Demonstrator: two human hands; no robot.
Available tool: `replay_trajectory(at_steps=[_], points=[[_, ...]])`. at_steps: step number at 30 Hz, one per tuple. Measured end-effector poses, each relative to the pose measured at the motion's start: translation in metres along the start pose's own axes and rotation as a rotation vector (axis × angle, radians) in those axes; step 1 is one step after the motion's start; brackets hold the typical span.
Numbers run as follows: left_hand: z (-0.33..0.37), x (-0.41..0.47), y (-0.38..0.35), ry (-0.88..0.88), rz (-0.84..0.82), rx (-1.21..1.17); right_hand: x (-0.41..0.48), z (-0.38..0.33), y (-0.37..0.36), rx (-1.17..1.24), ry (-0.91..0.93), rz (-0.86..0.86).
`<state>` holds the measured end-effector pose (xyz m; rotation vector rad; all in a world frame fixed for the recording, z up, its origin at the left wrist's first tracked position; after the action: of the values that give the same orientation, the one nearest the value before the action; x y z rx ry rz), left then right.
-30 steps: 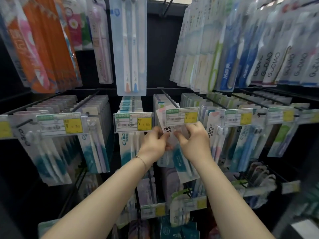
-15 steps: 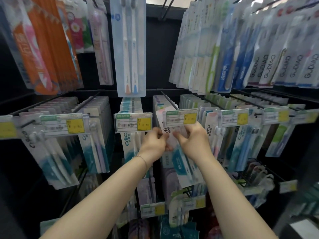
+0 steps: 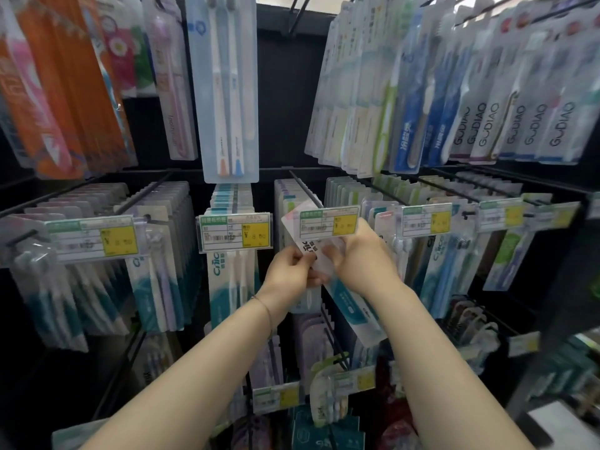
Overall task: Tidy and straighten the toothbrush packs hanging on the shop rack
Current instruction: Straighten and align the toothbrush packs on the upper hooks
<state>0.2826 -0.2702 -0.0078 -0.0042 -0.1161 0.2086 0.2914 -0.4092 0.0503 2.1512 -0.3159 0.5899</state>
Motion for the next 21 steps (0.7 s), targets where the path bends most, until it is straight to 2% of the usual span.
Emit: replay_trajectory(at_steps=[4,8,13,16,18,21], points=[[-0.003,0.0,-0.006,0.061,-0.051,-0.103,-0.003,-0.002,0.01,-0.054,0.024,0.063],[-0.005,-0.001,-0.008,0.039,-0.038,-0.084,-0.001,0.008,0.003,0.009,-0.029,0.01],[0.001,-0.005,0.001,-0.091,0.079,0.002,-0.003,0.011,-0.005,0.206,-0.089,-0.042],[0.005,-0.007,0.008,-0.157,0.141,0.068,-0.007,0.009,-0.009,0.421,-0.11,0.025],[0.006,-0.007,0.014,-0.184,0.166,0.084,-0.007,0.006,-0.014,0.479,-0.079,0.051],[0.001,-0.007,0.02,-0.169,0.166,0.084,-0.007,0.0,-0.026,0.483,-0.059,-0.005]])
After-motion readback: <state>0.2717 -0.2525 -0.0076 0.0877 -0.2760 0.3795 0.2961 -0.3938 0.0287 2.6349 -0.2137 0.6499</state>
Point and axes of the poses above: each hand's wrist, its own x-axis towards the middle knuckle, its own y-axis out of the back of the hand, z = x × y, the point moved 8 cm from there along x, towards the middle knuckle, and after that the axes turned 5 degrees about z, right-handed, at the moved point
